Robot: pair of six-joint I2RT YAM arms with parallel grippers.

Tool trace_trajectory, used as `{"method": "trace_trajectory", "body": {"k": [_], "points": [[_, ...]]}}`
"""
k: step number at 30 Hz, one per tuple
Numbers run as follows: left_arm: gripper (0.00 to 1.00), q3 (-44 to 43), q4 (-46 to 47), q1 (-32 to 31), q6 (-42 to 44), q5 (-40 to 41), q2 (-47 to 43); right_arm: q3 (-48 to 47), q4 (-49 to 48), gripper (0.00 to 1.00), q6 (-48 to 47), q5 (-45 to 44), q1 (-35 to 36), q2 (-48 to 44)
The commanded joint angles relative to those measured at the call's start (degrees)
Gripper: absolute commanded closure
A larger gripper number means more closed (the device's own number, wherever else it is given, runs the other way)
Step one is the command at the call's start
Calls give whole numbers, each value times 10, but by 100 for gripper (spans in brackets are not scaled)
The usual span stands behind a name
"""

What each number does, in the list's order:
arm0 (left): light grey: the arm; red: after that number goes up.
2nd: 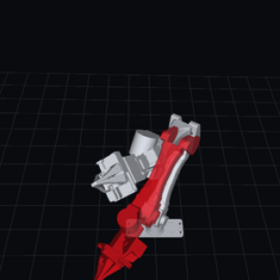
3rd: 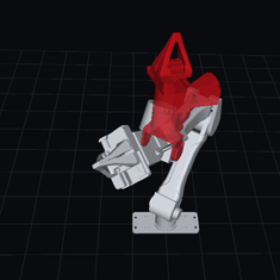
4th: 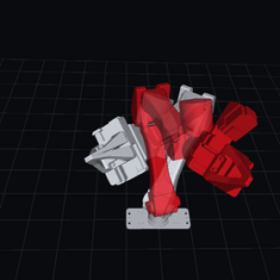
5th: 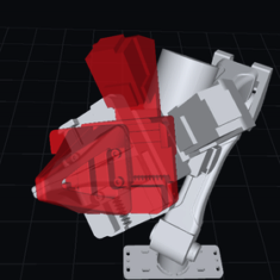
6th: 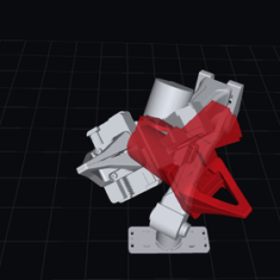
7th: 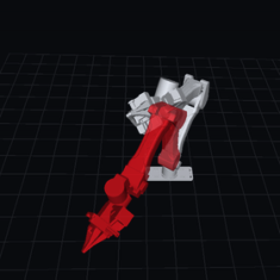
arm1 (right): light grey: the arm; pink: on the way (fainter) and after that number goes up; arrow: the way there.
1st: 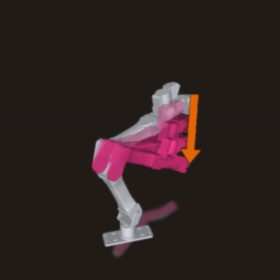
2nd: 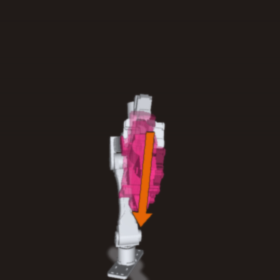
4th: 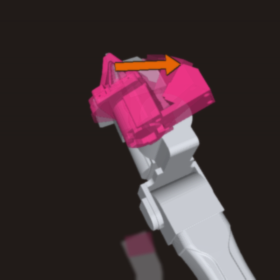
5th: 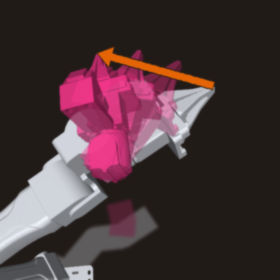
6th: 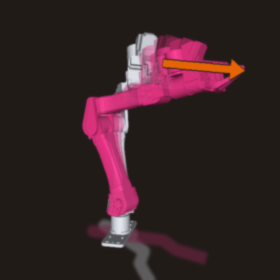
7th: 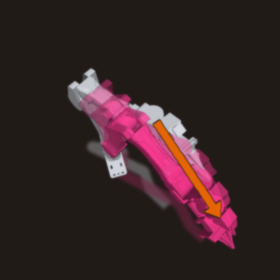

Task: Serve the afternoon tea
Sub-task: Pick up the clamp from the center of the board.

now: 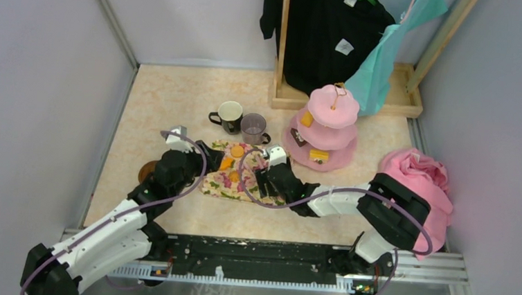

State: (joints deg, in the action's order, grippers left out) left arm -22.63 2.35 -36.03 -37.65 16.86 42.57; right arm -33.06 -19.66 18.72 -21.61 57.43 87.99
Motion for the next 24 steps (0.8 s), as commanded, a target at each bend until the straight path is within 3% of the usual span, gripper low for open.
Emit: {"method": "trace_trajectory", "body": {"k": [1,7,9,13,24], "points": [[25,9,6,-2,-3,24,-14,-35,9,29,7,3,16,24],[25,10,14,-1,-4,24,-9,-56,28,32,10,-4,18,54],[25,11,17,0,-5,26,-7,-64,38,41,11,-4,18,63],[25,16,26,2,-10,31,-7,-82,65,71,11,-5,18,87],[25,-2,15,3,-14,36,-6,-69,97,72,16,10,20,11]]}}
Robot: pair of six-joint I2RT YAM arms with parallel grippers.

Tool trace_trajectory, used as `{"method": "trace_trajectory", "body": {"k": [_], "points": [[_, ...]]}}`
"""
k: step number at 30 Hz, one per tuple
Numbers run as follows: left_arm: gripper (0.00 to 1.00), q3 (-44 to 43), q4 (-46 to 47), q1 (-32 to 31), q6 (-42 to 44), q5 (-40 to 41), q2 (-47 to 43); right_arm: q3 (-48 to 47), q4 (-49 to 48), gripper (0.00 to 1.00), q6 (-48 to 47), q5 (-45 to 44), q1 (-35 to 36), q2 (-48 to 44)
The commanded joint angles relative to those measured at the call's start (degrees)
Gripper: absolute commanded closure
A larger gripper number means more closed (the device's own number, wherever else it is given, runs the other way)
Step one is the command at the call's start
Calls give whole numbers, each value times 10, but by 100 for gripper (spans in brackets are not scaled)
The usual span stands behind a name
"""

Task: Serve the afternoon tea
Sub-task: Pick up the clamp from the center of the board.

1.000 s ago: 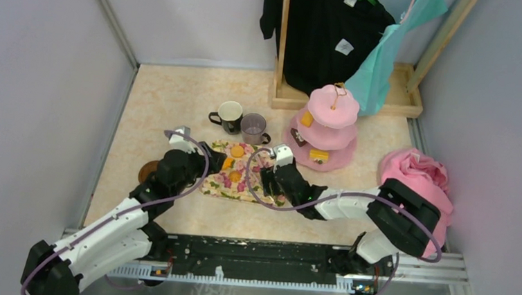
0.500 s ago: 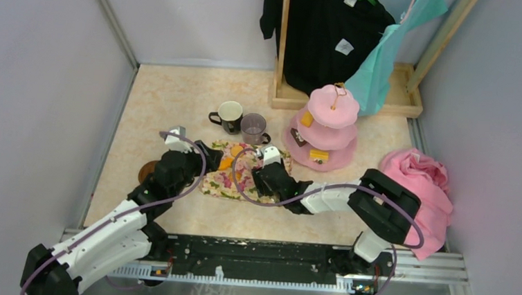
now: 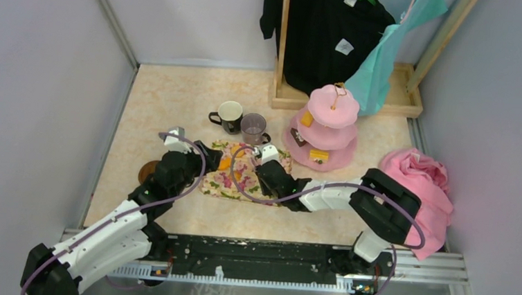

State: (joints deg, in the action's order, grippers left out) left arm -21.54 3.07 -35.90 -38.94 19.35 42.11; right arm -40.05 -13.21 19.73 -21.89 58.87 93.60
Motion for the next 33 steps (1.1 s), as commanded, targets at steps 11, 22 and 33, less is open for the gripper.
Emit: {"method": "trace_trajectory", "body": {"k": [11,22,33], "points": [[25,-36,5,2,4,16,18,-37,143,71,4,76,6,-110],[25,-44,8,2,6,14,19,-82,218,60,-4,163,7,-120],[25,-44,7,6,13,12,13,-108,233,58,0,218,7,-73]]}}
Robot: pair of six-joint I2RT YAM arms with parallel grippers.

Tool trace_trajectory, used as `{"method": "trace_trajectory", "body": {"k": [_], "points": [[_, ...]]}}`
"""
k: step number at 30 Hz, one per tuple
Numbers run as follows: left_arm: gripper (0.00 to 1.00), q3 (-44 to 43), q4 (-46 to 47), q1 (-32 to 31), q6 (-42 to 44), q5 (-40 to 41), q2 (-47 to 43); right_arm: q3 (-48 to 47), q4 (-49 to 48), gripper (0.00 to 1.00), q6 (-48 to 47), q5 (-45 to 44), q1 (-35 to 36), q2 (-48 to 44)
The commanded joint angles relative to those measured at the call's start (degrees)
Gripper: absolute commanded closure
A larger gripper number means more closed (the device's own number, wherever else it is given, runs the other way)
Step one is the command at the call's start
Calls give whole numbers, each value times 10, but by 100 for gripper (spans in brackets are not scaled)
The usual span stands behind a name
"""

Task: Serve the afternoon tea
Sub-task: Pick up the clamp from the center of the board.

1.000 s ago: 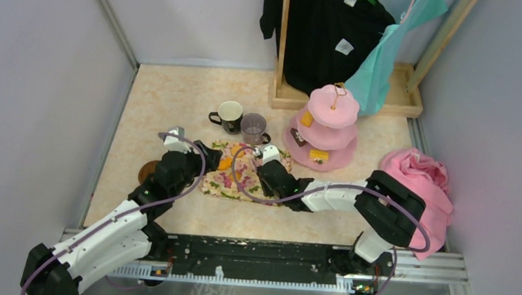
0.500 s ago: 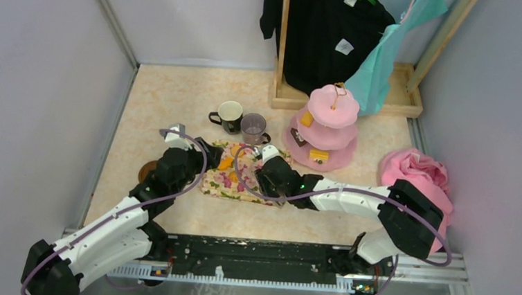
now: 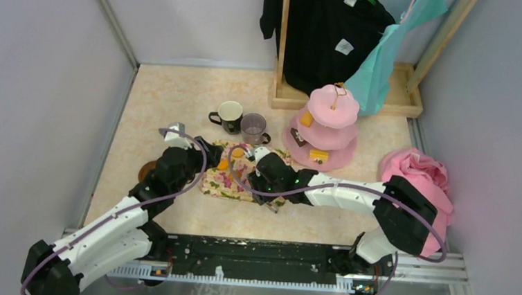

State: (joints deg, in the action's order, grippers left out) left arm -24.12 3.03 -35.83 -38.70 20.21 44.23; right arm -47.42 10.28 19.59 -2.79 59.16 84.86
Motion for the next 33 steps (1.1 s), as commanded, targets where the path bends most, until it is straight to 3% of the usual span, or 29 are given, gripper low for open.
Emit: {"method": "trace_trajectory", "body": {"k": [1,20,33], "points": [[25,-17,8,5,11,4,-10,-37,0,57,1,28,5,20],[26,-13,17,11,2,-8,0,-75,14,53,-3,13,7,78],[26,1,20,13,-7,-14,-8,-56,-6,44,-5,-10,19,93]]}}
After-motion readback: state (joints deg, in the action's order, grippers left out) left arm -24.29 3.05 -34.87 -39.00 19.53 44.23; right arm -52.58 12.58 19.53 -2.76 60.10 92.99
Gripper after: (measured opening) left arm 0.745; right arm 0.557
